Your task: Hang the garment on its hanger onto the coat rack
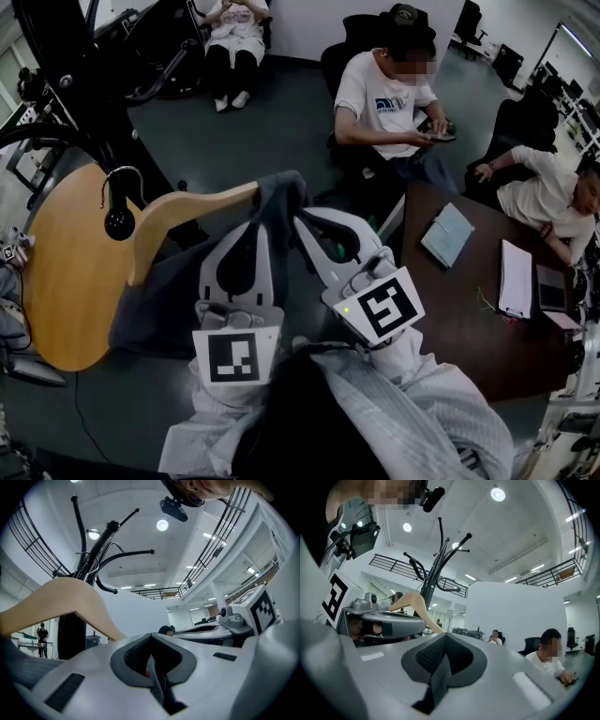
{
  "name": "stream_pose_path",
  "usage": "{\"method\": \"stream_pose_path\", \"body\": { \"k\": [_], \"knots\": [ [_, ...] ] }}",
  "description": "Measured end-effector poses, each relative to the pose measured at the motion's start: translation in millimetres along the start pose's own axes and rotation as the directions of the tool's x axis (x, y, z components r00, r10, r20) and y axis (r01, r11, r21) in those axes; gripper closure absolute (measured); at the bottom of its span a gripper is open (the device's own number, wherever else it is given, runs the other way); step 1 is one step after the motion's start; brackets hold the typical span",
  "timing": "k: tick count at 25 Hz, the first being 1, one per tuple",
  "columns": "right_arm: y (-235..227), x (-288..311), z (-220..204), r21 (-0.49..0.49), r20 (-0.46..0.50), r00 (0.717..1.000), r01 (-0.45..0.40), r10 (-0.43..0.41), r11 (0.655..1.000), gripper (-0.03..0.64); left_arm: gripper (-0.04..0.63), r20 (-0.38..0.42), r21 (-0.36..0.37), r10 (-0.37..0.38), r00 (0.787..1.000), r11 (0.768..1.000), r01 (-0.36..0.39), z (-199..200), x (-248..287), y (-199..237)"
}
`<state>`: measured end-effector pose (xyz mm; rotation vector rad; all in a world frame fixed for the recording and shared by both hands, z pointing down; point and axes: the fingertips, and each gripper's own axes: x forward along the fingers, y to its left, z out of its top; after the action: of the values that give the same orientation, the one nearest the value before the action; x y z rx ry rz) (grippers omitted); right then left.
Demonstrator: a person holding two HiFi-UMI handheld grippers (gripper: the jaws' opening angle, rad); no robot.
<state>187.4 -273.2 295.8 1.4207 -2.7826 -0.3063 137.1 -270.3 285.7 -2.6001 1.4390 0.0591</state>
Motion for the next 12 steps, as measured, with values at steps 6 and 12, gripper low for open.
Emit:
{"method": "stream_pose_path", "body": {
  "k": [6, 12],
  "knots": [
    [-1.9, 3.6, -1.9, 0.007, 0.002, 1.000, 0.002, -0.002, 1.000, 0.615, 0.591, -0.006, 0.007, -0.003, 1.000, 1.000, 0.003, -1.8, 1.4, 2.5],
    [2.7, 6.2, -3.7, 0.014, -0.001, 1.000, -0.010, 0.010, 1.000, 0.615, 0.591, -0.014, 0.008, 0.000, 1.000, 1.000, 0.000, -4.5, -0.4, 4.6]
  ]
}}
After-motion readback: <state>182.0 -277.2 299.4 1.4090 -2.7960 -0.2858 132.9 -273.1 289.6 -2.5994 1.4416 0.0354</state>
